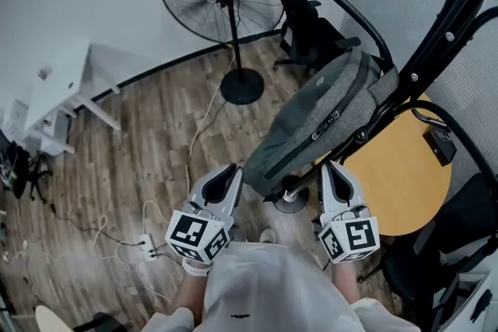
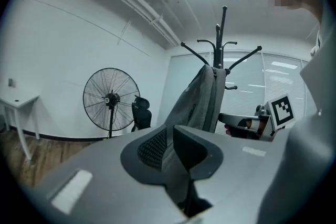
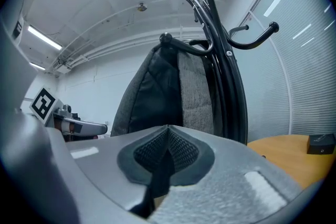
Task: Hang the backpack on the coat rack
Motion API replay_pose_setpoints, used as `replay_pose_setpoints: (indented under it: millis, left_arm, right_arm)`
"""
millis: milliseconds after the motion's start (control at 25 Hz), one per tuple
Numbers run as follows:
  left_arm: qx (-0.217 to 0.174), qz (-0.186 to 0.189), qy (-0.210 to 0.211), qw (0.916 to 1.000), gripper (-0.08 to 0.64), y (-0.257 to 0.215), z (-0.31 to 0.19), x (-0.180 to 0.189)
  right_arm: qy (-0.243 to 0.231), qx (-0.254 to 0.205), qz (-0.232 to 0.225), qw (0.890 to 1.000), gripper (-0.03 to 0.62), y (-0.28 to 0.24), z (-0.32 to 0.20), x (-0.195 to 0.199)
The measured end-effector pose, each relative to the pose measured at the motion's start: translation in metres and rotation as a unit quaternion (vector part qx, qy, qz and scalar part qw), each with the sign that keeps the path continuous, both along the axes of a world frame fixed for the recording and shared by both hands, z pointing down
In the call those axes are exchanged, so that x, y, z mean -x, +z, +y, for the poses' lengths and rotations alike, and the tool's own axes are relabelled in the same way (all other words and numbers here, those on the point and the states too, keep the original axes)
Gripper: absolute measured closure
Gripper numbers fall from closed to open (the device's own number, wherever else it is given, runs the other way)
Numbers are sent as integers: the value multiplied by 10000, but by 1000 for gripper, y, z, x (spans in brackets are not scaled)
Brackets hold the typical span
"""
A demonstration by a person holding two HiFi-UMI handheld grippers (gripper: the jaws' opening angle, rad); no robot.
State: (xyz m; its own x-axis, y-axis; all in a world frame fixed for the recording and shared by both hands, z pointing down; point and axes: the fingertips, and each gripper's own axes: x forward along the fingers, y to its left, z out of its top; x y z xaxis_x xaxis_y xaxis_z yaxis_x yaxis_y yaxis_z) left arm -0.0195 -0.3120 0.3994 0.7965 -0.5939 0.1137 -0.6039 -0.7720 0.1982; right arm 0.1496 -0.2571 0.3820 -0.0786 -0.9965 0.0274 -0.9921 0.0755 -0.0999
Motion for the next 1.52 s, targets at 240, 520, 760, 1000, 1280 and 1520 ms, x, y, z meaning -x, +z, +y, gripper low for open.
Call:
replay_pose_setpoints:
  millis: [240,520,760,1000,1280,1520]
  left_arm:
    - [1,-59,-393,9992,546,6,-3,18]
    - [-56,57,-678,9977,546,2,-4,31]
    - [-216,135,-876,9958,545,-8,-6,37]
    - [-230,127,-853,9960,545,-9,-3,35]
    - [-182,100,-854,9961,545,-7,-3,33]
    - [-172,117,-806,9965,544,-7,-1,31]
  right_arm:
    - [-164,36,160,9997,595,-1,-4,7]
    - [-324,187,291,9989,594,11,-6,15]
    - [-373,302,458,9978,594,22,-7,17]
    - [-349,173,470,9981,595,13,-6,16]
    - [-436,209,443,9979,594,16,-6,18]
    - [-372,209,443,9981,594,16,-6,16]
